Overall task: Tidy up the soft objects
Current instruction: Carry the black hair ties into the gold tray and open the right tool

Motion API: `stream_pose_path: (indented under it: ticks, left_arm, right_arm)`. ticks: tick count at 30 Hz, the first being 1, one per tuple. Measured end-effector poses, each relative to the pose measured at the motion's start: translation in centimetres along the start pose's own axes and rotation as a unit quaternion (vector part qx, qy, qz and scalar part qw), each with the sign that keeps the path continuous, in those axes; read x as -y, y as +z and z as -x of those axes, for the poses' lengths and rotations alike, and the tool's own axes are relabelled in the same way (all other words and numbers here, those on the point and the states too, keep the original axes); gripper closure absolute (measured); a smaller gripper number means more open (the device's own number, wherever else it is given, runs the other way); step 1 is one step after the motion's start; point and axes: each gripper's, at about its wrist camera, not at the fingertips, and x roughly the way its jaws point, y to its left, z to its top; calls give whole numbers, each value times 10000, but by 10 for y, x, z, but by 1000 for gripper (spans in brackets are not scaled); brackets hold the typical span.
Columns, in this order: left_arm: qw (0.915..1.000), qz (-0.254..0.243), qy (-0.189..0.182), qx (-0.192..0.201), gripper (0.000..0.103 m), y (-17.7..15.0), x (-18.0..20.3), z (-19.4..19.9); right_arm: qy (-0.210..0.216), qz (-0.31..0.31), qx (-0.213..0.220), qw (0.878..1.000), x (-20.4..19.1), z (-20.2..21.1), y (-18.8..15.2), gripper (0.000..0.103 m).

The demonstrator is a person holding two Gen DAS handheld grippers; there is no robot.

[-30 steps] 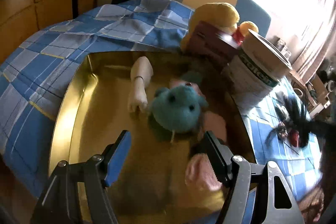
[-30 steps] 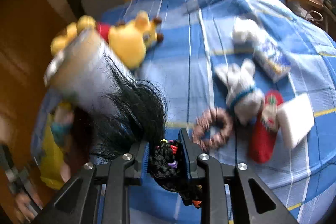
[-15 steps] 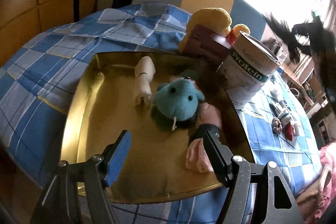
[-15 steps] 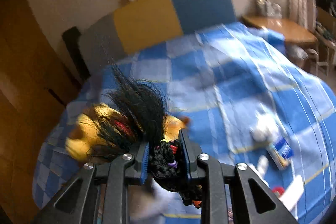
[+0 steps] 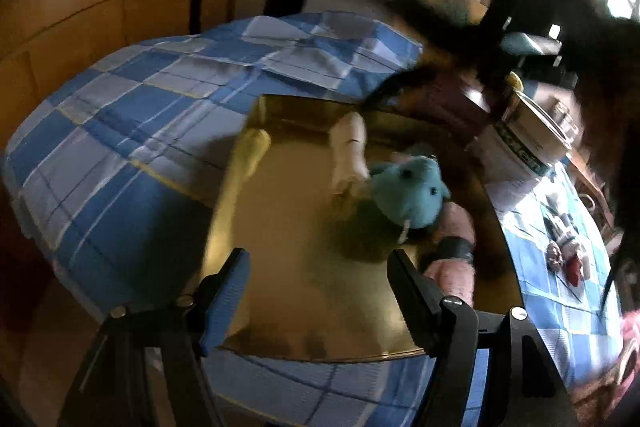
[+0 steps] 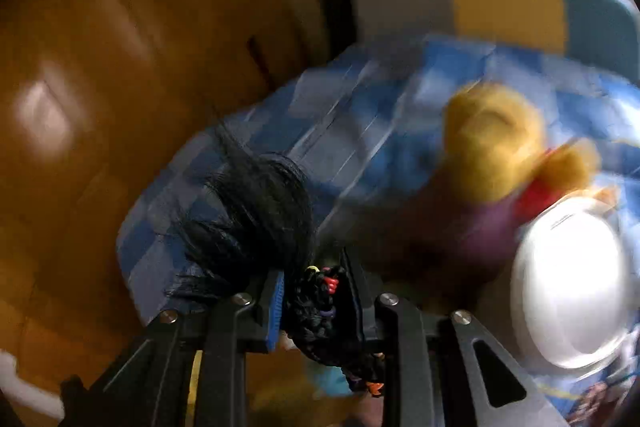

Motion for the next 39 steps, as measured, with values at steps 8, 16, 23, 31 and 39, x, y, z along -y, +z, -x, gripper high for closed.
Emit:
stream_pose_path:
  ticks: [8,16,23,31,39]
  left_arm:
    - [9996,191,213,88,31,-5,-23,10]
    - [9991,256,312,97,31,-6,-30,11]
    - [9991,199,344,145,31,-7,-27,15]
    - [9992,15,324,217,30,-7,-14,22]
    - [9991,-278,218,218,30,-11,7,26]
  right_arm:
    - [417,-555,-958,9930,-21,-82,-40,76]
    - [542,-760,-1458,9849,-25,-113,-63,61]
    - [325,-249,-1072,9934,-32,-86,-65,61]
    - [-244,692,-356,9967,-38,-28,-85,61]
    - [-653,955,136,9932,-24,14,-110,61]
